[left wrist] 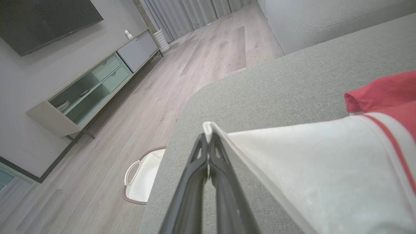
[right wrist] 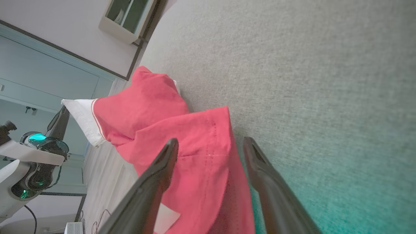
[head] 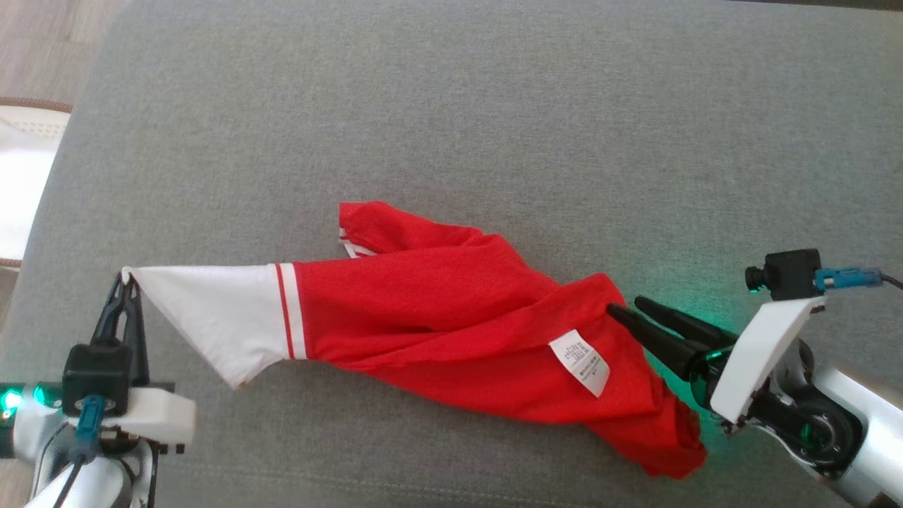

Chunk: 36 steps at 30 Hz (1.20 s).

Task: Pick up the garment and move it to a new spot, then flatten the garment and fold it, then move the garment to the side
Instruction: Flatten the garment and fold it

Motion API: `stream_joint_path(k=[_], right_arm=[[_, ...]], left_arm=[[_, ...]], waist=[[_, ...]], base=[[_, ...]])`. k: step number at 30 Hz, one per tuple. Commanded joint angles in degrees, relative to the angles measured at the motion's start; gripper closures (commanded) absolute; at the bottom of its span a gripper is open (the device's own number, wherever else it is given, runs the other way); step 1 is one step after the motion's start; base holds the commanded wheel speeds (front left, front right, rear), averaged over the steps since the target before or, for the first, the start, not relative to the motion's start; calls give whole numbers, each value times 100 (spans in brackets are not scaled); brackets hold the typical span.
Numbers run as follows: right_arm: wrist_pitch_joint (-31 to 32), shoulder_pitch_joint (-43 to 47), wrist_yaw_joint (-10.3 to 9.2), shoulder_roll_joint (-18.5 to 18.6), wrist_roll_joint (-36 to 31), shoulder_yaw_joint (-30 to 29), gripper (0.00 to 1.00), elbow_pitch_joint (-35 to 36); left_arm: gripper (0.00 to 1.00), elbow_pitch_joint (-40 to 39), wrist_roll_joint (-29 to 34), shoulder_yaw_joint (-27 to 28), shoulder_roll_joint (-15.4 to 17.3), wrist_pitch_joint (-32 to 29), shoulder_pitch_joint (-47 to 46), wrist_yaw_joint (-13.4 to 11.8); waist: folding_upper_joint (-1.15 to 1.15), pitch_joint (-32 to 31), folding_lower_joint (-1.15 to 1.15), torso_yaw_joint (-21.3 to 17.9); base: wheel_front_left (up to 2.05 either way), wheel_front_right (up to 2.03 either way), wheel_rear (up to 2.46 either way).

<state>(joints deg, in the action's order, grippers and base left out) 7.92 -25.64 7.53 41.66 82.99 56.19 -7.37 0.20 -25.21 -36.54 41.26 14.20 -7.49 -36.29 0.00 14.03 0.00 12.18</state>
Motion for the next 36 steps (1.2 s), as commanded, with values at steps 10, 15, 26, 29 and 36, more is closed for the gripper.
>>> stream_joint_path(k=[10, 15, 26, 29, 36], right_arm=[[30, -99, -4, 151, 321, 36, 68, 51], [89, -101, -4, 175, 465, 57, 100, 102], [-428, -99, -4, 977, 571, -435, 100, 858], [-600, -226, -4, 1482, 654, -807, 100, 1101], [-181, -1516, -4, 2238, 397, -1526, 100, 804]], left_arm=[[100, -4, 82, 190, 149, 24, -435, -4], [100, 32, 66, 191, 149, 14, -439, -21], [100, -502, -316, 534, 215, 53, -598, 370], [100, -851, -498, 667, 375, -3, -883, 725], [100, -1201, -456, 513, 472, -955, -3130, 1991]], waist=[[0, 73, 0, 85], [0, 62, 0, 69], [0, -263, 0, -104], [0, -362, 0, -272], [0, 26, 0, -695]], base=[[0, 0, 0], [0, 0, 0], [0, 0, 0], [0, 0, 0], [0, 0, 0]])
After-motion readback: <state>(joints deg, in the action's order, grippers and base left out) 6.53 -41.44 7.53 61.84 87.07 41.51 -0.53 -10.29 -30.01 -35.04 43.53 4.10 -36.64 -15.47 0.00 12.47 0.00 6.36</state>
